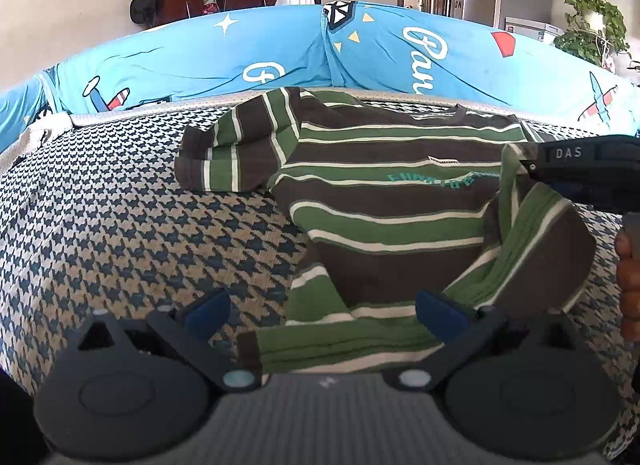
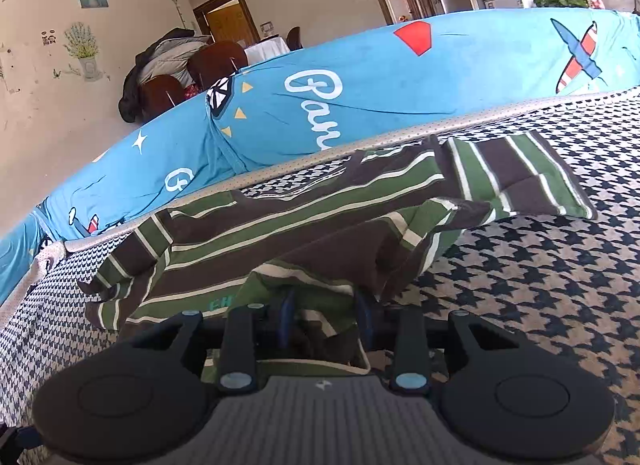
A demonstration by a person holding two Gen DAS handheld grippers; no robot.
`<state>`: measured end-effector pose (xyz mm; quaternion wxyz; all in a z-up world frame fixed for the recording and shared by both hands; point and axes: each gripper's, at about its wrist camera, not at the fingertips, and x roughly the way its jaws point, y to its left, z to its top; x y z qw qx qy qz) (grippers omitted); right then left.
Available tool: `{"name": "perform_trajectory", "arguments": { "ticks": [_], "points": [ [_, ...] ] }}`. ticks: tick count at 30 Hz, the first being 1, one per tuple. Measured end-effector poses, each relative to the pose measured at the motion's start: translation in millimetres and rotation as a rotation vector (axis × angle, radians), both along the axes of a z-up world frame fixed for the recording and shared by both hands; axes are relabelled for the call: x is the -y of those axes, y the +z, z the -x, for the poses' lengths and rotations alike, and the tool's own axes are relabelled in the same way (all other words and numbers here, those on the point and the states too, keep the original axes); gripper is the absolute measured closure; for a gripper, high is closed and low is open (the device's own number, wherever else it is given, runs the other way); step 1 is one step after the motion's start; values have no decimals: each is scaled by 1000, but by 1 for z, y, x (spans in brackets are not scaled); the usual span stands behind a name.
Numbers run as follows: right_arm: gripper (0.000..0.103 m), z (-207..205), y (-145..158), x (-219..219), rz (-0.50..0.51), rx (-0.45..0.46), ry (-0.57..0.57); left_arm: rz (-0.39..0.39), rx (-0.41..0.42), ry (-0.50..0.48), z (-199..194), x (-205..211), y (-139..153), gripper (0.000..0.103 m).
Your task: Fold clothes
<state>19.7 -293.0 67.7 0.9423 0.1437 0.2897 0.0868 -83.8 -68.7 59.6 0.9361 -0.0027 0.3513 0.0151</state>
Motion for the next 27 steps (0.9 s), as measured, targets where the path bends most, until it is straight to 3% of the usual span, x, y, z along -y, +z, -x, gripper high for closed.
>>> {"name": "perform_trajectory", "arguments": {
  "ticks": [7, 12, 15, 22, 27],
  "points": [
    [64, -25, -11, -23, 21, -24, 61, 17, 3, 29, -5, -2, -1, 0],
    [50, -32, -13, -40, 110, -7, 82, 23, 2, 31, -8, -1, -2, 0],
    [34, -32, -11, -43, 105, -7, 110, 23, -10, 23, -11, 0, -5, 0],
    [34, -18, 16, -20, -34, 22, 69, 24, -49, 33, -18, 1, -13, 0],
    [34, 1, 25, -2, -67, 11, 22, 19, -48, 32, -18, 1, -13, 0]
  ]
}}
